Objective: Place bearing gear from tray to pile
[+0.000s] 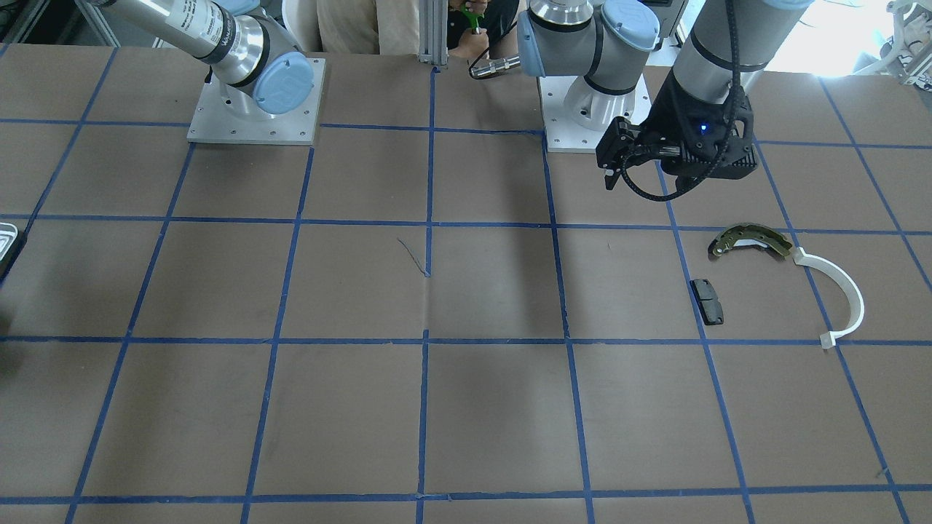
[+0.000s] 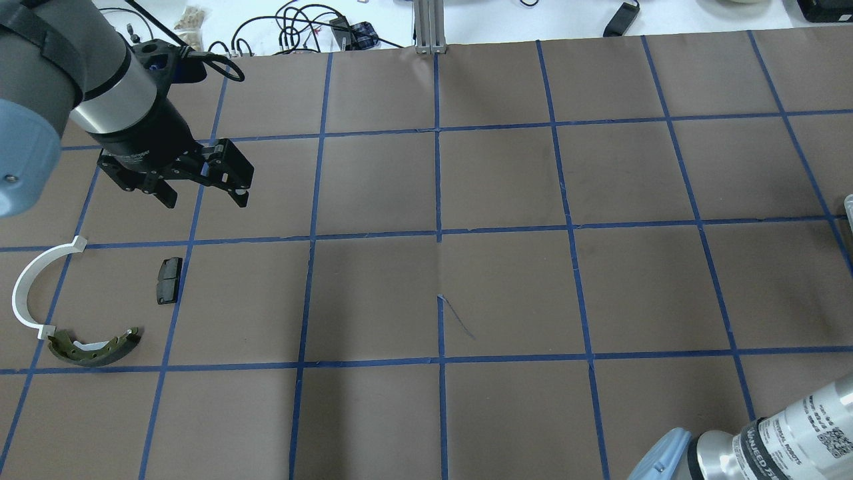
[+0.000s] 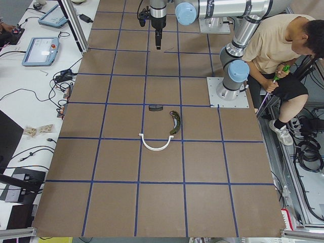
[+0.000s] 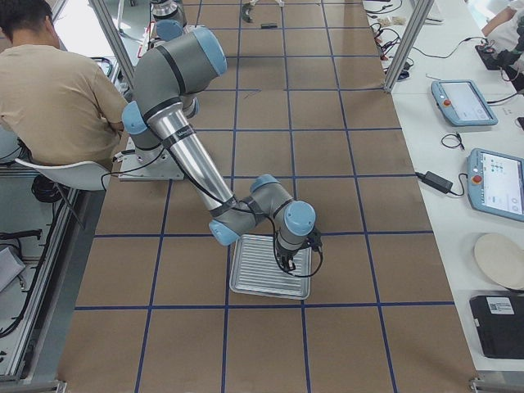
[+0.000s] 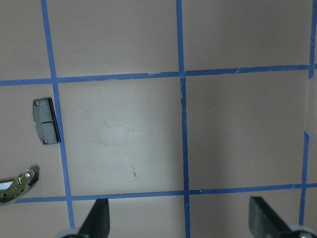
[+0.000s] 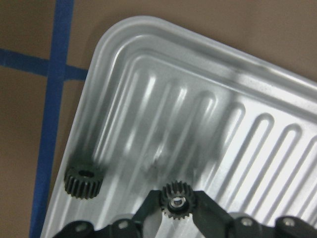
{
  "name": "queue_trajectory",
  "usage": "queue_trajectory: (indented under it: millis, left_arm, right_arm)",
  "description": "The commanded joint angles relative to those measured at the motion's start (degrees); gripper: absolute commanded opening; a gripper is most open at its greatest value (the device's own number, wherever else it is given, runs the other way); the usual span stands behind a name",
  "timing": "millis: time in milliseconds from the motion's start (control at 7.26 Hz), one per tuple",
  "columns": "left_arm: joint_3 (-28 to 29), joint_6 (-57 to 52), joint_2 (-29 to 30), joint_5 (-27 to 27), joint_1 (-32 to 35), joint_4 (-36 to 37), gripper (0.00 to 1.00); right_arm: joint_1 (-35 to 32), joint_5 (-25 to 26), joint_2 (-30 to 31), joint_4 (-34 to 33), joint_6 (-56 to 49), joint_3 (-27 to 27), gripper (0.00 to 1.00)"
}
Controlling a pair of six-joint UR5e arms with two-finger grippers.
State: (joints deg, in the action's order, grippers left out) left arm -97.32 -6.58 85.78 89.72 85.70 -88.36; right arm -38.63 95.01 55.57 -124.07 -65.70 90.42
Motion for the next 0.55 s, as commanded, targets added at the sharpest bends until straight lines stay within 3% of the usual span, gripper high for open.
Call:
queue_trajectory:
  millis: [0,413]
  left_arm:
    - [0.0,0.0,0.0,-0.2,-0.1,0.4,1.0]
    - [-0.1,0.0,0.1,-0.2,0.0,0.4,1.0]
  right_arm:
    - [-2.1,-0.7,3.5,1.5,1.2,1.0,0.1]
    - [-22.2,-0.8,13.0,1.7,20.2,9.8,0.1]
